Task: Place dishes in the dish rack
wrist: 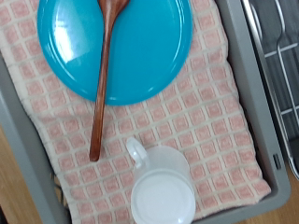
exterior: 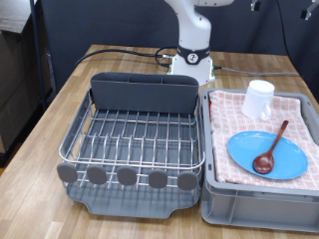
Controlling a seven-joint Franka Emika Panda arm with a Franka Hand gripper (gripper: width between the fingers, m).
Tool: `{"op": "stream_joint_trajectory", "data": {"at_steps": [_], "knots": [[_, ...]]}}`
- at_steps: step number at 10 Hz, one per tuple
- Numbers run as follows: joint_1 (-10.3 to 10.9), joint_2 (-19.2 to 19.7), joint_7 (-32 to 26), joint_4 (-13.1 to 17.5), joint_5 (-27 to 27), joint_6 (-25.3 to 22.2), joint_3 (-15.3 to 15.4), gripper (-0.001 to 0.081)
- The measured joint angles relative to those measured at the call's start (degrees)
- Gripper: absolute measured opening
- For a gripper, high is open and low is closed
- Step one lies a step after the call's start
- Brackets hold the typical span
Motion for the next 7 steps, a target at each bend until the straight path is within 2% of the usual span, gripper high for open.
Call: {"op": "stream_joint_trajectory", "data": {"at_steps": [2, 4, 7], "knots": [[0.00, 2.95, 3.30, -1.17, -2.59, 5.47, 1.15, 0.0803], [0.00, 5.90, 5.33, -1.96, -2.70, 10.42, 1.44, 0.0803], [0.00, 6.28, 4.87, -2.14, -3.38, 10.00, 1.46, 0.0803]]}}
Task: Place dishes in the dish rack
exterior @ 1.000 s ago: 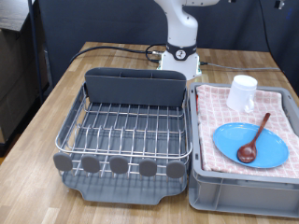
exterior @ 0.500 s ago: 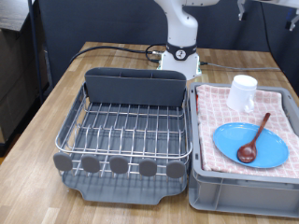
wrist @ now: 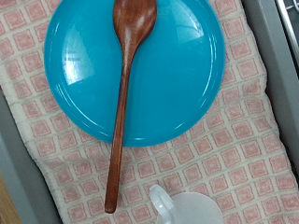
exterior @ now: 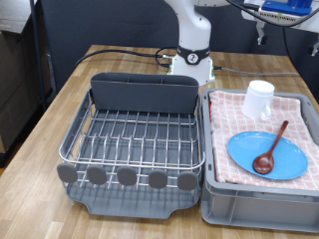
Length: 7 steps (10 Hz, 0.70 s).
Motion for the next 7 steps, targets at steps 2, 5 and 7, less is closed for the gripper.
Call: {"op": "stream_joint_trajectory", "data": {"at_steps": [2, 5, 7], "knots": [[0.00, 1.33, 0.65, -1.45, -1.43, 2.52, 0.15, 0.0803], [0.00, 4.22, 4.32, -3.07, -3.54, 5.70, 0.70, 0.0803], [0.03, 6.76, 6.05, -3.16, -4.59, 7.47, 0.97, 0.0803]]}}
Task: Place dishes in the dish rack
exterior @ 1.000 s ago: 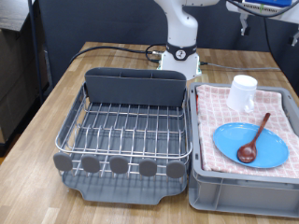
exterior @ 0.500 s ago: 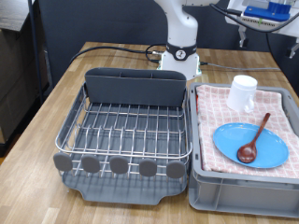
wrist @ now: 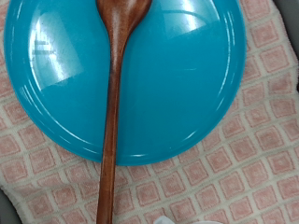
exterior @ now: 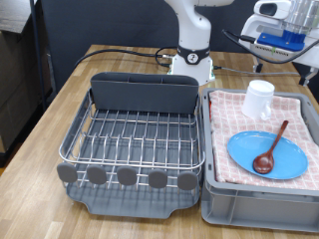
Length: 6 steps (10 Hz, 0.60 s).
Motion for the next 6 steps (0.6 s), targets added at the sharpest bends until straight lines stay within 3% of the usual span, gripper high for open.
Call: {"op": "stream_joint_trajectory", "data": {"at_steps": [6], "knots": [[0.85, 10.18, 7.34, 0.23, -5.86, 9.47, 0.56, 0.0803]]}}
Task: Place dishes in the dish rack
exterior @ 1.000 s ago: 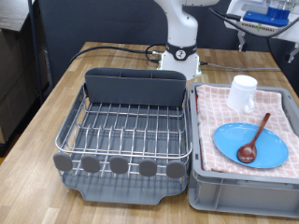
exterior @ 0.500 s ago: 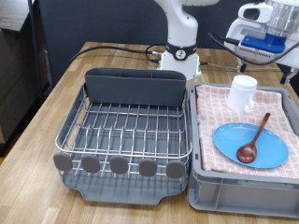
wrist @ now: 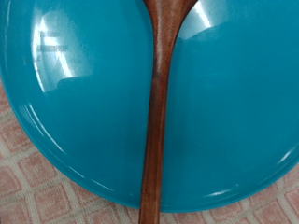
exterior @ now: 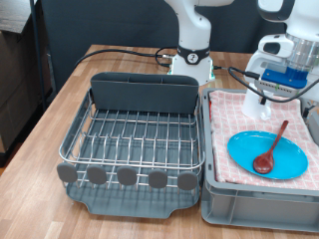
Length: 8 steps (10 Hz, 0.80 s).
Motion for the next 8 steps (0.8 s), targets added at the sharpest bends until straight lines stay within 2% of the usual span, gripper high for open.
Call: {"op": "stream_joint_trajectory", "data": {"at_steps": [5, 8], "knots": [[0.64, 5.23, 7.54, 0.33, -6.05, 5.45, -0.79, 0.0803], [0.83, 7.32, 9.34, 0.38, -7.97, 7.48, -1.34, 0.0803]]}}
